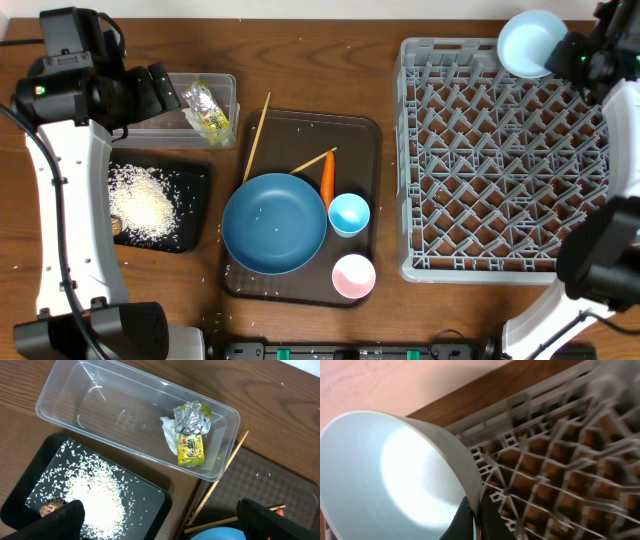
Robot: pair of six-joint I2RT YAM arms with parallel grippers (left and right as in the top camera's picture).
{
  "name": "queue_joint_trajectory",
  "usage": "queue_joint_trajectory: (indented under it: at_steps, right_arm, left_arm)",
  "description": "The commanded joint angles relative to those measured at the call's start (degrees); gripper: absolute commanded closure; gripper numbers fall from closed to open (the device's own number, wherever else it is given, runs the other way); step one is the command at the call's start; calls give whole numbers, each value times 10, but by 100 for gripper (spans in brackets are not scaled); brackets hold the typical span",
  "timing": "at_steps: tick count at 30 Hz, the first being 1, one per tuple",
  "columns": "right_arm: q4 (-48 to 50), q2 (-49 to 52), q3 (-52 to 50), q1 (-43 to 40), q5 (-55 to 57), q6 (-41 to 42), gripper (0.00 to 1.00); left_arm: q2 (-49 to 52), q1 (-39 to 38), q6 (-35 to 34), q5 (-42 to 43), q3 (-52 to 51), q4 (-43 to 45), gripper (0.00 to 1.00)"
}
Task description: Sort waste into correct bins and load items into the dishwasher rack
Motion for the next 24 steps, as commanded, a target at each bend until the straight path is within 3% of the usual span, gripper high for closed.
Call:
queue_joint_trajectory:
  at_steps: [1,15,24]
  right_arm:
    - [-14,-23,-1,4,65,-17,99]
    - [-59,-37,-1,29,311,-41,99]
    - [-29,-37,-1,85,556,-105,99]
  left_arm:
    - [4,3,-3,-1,-7,-2,2]
    - [4,3,-3,-1,-7,-2,2]
    - [4,3,-3,-1,-7,-2,2]
